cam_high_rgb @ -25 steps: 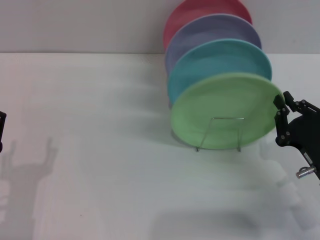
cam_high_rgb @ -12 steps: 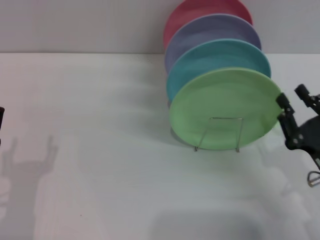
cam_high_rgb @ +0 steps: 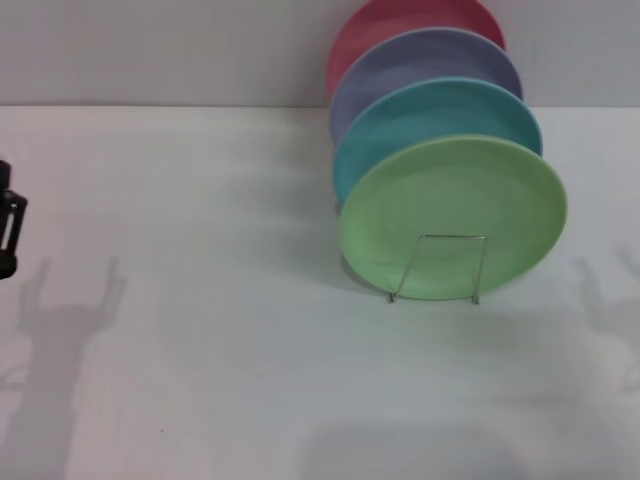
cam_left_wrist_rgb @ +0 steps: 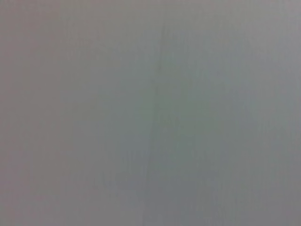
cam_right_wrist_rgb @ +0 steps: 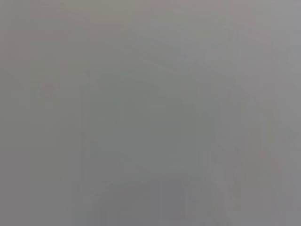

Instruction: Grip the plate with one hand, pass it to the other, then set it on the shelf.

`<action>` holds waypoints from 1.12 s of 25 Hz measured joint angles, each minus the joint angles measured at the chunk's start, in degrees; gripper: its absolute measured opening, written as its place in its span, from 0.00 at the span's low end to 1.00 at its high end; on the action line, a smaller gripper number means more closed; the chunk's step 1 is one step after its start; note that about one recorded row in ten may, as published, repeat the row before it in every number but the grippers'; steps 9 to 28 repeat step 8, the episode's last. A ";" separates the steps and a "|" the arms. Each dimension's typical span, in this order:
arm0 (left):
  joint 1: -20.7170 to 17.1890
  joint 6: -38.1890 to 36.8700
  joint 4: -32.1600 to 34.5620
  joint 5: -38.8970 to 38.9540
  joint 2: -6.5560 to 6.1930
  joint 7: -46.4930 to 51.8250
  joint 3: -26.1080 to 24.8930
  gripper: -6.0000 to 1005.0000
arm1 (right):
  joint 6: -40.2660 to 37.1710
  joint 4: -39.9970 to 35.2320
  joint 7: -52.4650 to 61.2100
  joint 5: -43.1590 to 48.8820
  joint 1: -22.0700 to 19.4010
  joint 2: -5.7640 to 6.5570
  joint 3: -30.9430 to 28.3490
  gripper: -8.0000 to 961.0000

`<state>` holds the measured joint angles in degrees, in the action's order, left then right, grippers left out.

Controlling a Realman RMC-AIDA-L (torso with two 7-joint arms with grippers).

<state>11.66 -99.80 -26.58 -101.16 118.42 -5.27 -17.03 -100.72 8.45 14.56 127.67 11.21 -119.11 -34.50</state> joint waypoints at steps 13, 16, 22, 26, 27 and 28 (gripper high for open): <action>5.46 7.37 7.04 0.00 -0.05 1.48 -0.37 0.84 | 0.46 -2.53 7.12 -0.31 0.88 -0.10 -11.54 0.57; 5.46 7.37 7.04 0.00 -0.05 1.48 -0.37 0.84 | 0.46 -2.53 7.12 -0.31 0.88 -0.10 -11.54 0.57; 5.46 7.37 7.04 0.00 -0.05 1.48 -0.37 0.84 | 0.46 -2.53 7.12 -0.31 0.88 -0.10 -11.54 0.57; 5.46 7.37 7.04 0.00 -0.05 1.48 -0.37 0.84 | 0.46 -2.53 7.12 -0.31 0.88 -0.10 -11.54 0.57; 5.46 7.37 7.04 0.00 -0.05 1.48 -0.37 0.84 | 0.46 -2.53 7.12 -0.31 0.88 -0.10 -11.54 0.57; 5.46 7.37 7.04 0.00 -0.05 1.48 -0.37 0.84 | 0.46 -2.53 7.12 -0.31 0.88 -0.10 -11.54 0.57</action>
